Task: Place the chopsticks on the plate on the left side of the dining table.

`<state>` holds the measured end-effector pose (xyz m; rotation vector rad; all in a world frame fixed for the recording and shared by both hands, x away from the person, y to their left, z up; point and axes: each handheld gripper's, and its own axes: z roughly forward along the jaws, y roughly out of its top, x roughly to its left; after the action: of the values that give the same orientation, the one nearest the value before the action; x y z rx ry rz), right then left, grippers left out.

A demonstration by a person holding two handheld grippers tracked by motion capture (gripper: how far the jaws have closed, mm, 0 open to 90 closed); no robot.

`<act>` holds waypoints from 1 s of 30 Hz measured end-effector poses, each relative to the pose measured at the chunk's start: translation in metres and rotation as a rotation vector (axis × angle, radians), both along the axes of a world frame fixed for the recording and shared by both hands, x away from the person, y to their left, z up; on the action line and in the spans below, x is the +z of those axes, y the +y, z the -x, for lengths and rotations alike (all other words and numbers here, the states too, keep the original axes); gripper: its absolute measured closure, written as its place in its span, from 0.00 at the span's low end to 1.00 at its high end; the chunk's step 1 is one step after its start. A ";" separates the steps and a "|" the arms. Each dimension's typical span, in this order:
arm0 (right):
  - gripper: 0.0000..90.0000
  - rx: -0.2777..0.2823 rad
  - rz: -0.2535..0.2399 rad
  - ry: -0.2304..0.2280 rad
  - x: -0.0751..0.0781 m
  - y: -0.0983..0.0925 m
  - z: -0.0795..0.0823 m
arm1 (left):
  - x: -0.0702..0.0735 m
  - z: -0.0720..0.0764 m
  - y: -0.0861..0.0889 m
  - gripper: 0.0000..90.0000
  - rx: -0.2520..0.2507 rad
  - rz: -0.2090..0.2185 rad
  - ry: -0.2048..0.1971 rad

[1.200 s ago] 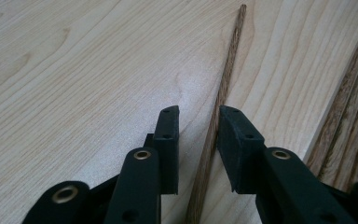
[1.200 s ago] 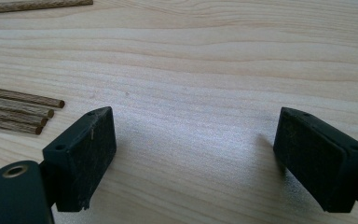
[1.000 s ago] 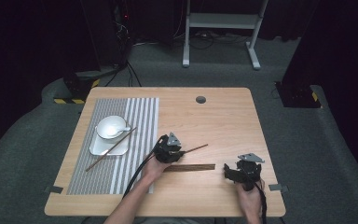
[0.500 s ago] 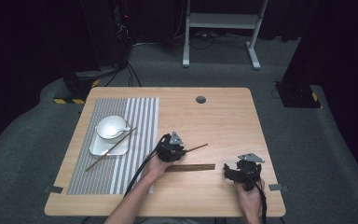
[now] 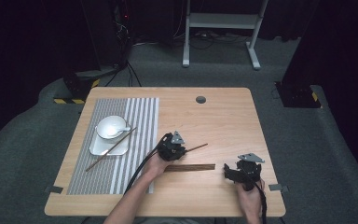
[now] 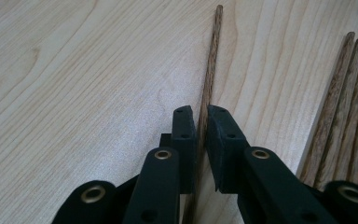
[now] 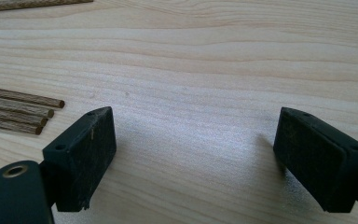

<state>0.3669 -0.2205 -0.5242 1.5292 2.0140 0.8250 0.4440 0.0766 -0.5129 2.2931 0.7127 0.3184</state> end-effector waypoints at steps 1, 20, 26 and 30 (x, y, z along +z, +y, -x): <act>0.14 0.000 0.000 0.000 0.000 0.000 0.000 | 0.000 0.000 0.000 0.91 -0.001 0.000 -0.001; 0.14 0.001 0.000 -0.001 0.000 0.000 0.000 | -0.003 -0.002 0.005 0.94 -0.049 0.021 -0.034; 0.14 0.001 0.000 -0.001 0.000 0.000 0.000 | -0.004 -0.001 0.005 0.94 -0.066 0.012 -0.052; 0.14 0.000 0.000 0.000 0.000 0.000 0.000 | -0.004 -0.001 0.005 0.94 -0.074 0.007 -0.058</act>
<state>0.3670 -0.2205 -0.5242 1.5287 2.0143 0.8248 0.4449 0.0812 -0.5164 2.2875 0.5970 0.3458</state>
